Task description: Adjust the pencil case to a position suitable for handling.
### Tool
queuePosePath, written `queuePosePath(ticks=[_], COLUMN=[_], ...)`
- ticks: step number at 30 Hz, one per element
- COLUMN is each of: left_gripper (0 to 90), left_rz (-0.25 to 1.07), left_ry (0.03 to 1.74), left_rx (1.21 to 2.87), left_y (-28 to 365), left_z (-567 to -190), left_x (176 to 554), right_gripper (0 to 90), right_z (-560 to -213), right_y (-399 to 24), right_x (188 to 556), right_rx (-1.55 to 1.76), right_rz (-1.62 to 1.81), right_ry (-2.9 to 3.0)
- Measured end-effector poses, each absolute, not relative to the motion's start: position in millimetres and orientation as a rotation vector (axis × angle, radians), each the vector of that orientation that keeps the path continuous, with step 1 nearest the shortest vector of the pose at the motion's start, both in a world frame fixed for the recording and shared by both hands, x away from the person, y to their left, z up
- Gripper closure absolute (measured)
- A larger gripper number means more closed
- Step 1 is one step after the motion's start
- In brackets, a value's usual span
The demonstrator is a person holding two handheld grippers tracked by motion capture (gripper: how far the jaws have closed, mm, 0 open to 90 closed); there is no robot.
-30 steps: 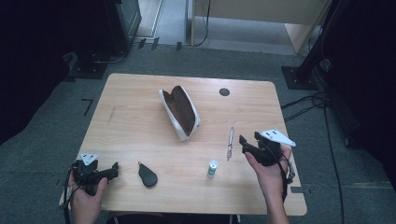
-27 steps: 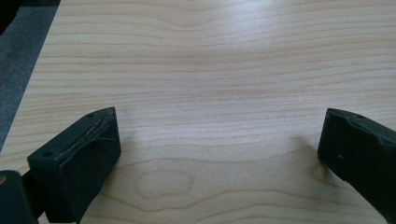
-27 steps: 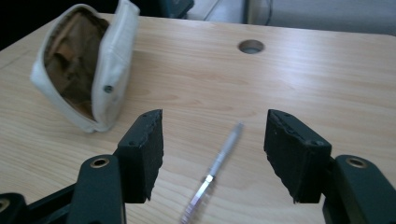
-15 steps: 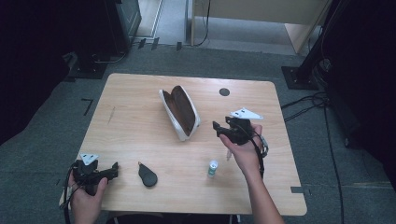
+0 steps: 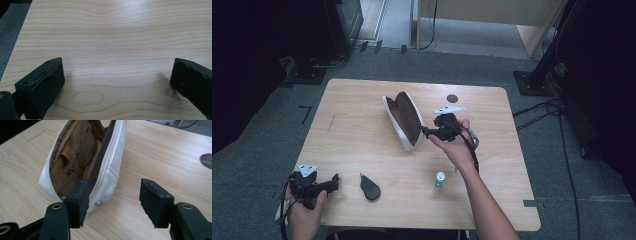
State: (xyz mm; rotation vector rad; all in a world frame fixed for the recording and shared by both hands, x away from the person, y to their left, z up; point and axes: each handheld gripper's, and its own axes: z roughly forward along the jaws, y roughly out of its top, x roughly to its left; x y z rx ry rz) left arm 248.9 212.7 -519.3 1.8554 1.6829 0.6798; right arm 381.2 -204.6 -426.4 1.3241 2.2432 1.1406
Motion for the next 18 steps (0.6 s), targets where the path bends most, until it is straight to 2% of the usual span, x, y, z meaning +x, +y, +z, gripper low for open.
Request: queuePosePath(ticks=[9,10,13,14,15,16,18], left_gripper=[0.0,0.0,0.0,0.0,0.0,0.0,0.0], left_rz=[0.679,0.679,0.678,0.678,0.678,0.678,0.678], left_ry=[1.677,1.677,1.676,1.676,1.676,1.676,1.676], left_rx=[1.858,1.859,1.859,1.859,1.859,1.859,1.859], left_y=[212,212,212,212,212,212,212], left_z=[-519,-519,-519,-519,-519,-519,-519], left_x=[249,249,249,249,249,249,249], right_gripper=[43.5,51.6,56.8,63.6,63.6,68.4,69.2], right_z=[-444,-446,-447,-446,-446,-444,-443], right_y=[-187,-186,-186,-187,-187,-190,-191], right_x=[404,407,408,409,409,408,408], right_rx=[1.346,1.364,1.404,1.431,1.431,1.451,1.469], right_rz=[1.049,1.065,1.077,1.08,1.08,1.082,1.083], right_ry=[2.364,2.387,2.38,2.365,2.365,2.351,2.346])
